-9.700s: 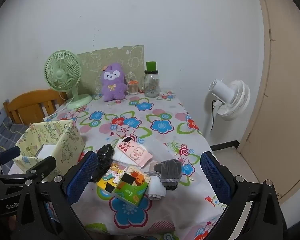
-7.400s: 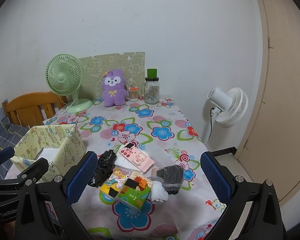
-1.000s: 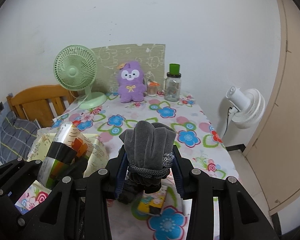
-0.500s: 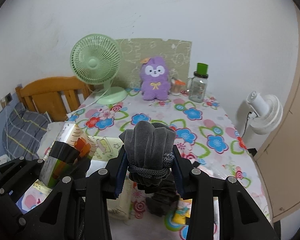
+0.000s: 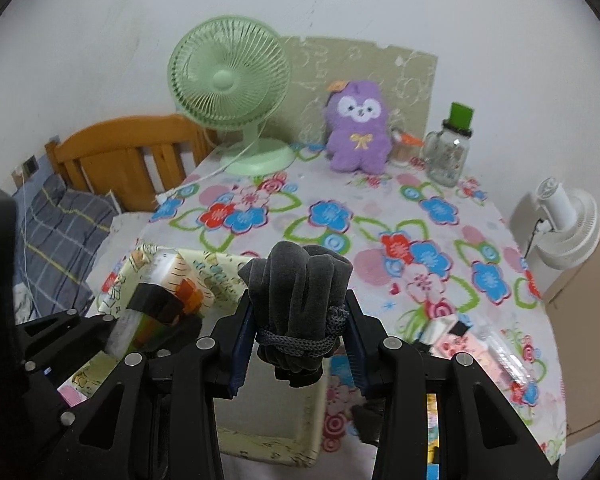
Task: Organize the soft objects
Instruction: 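Carry the tissue box and gloves together over the fabric storage box, then open both tools to drop the tissue box and gloves into the fabric box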
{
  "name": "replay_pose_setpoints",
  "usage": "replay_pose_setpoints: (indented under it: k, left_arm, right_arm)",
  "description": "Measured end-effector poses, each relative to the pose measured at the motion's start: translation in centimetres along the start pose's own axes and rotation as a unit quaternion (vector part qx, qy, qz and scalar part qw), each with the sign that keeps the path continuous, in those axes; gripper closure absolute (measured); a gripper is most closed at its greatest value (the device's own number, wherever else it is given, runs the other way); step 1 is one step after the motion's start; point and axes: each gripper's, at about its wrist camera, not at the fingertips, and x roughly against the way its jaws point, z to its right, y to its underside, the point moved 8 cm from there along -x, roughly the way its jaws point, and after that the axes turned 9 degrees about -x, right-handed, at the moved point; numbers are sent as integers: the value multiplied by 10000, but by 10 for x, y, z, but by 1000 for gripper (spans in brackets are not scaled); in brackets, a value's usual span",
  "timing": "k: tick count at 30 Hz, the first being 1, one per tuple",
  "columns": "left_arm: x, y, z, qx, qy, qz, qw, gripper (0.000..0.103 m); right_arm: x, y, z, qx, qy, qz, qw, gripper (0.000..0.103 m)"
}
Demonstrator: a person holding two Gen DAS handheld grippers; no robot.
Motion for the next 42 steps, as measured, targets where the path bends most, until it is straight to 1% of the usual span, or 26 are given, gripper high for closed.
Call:
replay_pose_setpoints:
  k: [1, 4, 6, 8, 9, 10, 11, 12, 13, 15, 17, 19, 20, 22, 23, 28, 30, 32, 42]
  left_arm:
    - [-4, 1, -1, 14, 5, -51, 10000, 82]
    - [-16, 7, -6, 15, 16, -241, 9997, 73]
    - [-24, 10, -11, 36, 0, -356, 9994, 71]
    - [-30, 12, -13, 10, -13, -460, 9989, 61]
    - [-32, 12, -14, -15, -27, -510, 9987, 59]
    - [-35, 13, -14, -51, -46, -541, 9985, 51]
    - [-36, 13, -14, -79, -56, -560, 9984, 38]
    - [-37, 13, -14, -104, -66, -586, 9982, 33]
    - [-39, 14, -14, -105, -87, -612, 9980, 27]
    - [-39, 14, -15, -81, -46, -615, 9981, 24]
    - [-36, 13, -15, -77, -10, -590, 9982, 19]
    - [-34, 13, -15, -91, -28, -587, 9982, 18]
    - [-32, 13, -15, -107, -56, -580, 9982, 17]
    - [-30, 13, -15, -119, -72, -568, 9983, 16]
    - [-28, 12, -14, -118, -49, -553, 9984, 16]
    - [-17, 11, -9, -155, -68, -458, 9988, 15]
    - [-13, 10, -6, -175, -76, -430, 9989, 14]
    - [-10, 11, -3, -188, -70, -417, 9989, 14]
    - [10, 7, 17, -330, -103, -253, 9991, 12]
  right_arm:
    - [-5, 1, -1, 6, -12, -56, 10000, 58]
    - [-19, 6, -7, 20, -125, -274, 9995, 58]
    - [-28, 8, -10, 10, -229, -425, 9988, 58]
    - [-35, 11, -11, -5, -240, -545, 9982, 58]
    - [-38, 12, -11, 6, -230, -607, 9979, 58]
    - [-42, 13, -11, 43, -193, -676, 9975, 57]
    - [-44, 14, -11, 82, -159, -722, 9972, 56]
    - [-47, 15, -10, 113, -108, -780, 9968, 55]
    - [-47, 15, -9, 127, -68, -785, 9968, 50]
    - [-47, 14, -9, 137, -146, -783, 9967, 47]
    - [-46, 13, -10, 152, -187, -755, 9969, 42]
    - [-43, 13, -11, 193, -187, -714, 9971, 40]
    - [-41, 12, -10, 220, -128, -668, 9974, 33]
    - [-35, 8, -8, 271, 0, -490, 9984, 25]
    - [-32, 7, -8, 288, -1, -429, 9987, 23]
    - [-21, 7, -4, 282, 13, -332, 9991, 22]
    - [-15, 7, -2, 287, 37, -273, 9992, 21]
    - [-11, 7, 1, 269, 67, -206, 9994, 16]
    - [15, 7, 19, 126, 88, -12, 9999, 13]
